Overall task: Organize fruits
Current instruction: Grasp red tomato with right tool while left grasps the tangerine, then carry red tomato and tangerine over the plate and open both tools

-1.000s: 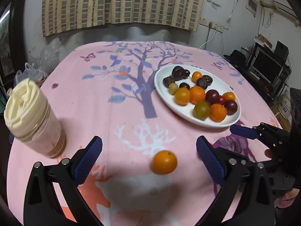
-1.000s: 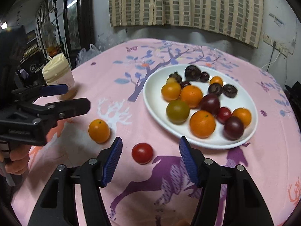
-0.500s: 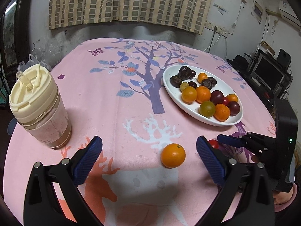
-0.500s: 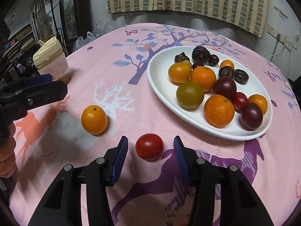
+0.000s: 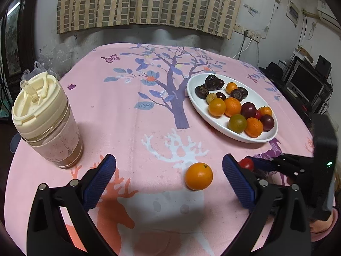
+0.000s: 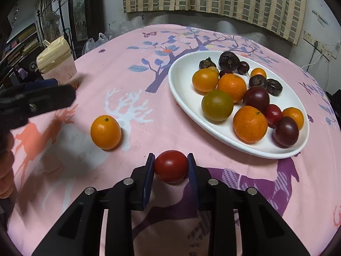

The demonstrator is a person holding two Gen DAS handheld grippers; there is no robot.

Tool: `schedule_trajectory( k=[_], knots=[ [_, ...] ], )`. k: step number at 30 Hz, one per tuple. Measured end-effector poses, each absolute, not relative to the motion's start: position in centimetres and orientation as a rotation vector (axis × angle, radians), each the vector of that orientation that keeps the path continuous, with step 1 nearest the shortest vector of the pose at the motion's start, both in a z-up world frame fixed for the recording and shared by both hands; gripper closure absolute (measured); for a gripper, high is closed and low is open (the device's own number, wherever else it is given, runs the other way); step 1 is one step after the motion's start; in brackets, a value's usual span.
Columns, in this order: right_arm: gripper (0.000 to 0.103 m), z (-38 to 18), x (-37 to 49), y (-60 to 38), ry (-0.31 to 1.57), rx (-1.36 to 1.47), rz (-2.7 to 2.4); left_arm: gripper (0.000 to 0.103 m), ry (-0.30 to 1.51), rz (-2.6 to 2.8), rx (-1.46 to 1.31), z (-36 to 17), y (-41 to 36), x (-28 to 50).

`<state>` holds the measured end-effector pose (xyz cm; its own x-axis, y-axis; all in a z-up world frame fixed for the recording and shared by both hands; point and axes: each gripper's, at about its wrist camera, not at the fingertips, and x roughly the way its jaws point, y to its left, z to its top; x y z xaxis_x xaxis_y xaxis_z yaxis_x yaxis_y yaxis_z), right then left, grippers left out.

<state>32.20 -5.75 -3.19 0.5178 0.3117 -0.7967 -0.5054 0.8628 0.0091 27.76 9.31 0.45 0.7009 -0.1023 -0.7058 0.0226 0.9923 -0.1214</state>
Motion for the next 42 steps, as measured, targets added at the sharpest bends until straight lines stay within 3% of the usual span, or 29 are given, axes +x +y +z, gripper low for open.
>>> schedule_trajectory(
  k=[5,7,9,23,28,42],
  knots=[
    [0.072,-0.7,31.5,-8.7,0.846,-0.137,0.489,0.010,0.806,-0.139,-0.024,-0.6,7.1,27.7],
    [0.072,-0.2,31.4,-9.9,0.837,-0.097,0.475,0.028,0.835,-0.177,0.007,-1.5,6.0,27.9],
    [0.072,0.0,31.3,-11.0,0.836,-0.070,0.464,0.034,0.865,-0.202,0.013,-2.4,5.4,28.3],
    [0.072,0.5,30.9,-12.7,0.830,-0.023,0.465,0.052,0.928,-0.172,0.049,-4.9,4.2,29.7],
    [0.072,0.7,30.7,-12.7,0.821,-0.027,0.462,0.065,0.919,-0.152,0.080,-5.0,3.8,29.5],
    [0.072,2.2,28.9,-13.2,0.773,-0.018,0.482,0.066,0.852,-0.153,0.047,-2.1,2.5,27.0]
  ],
)
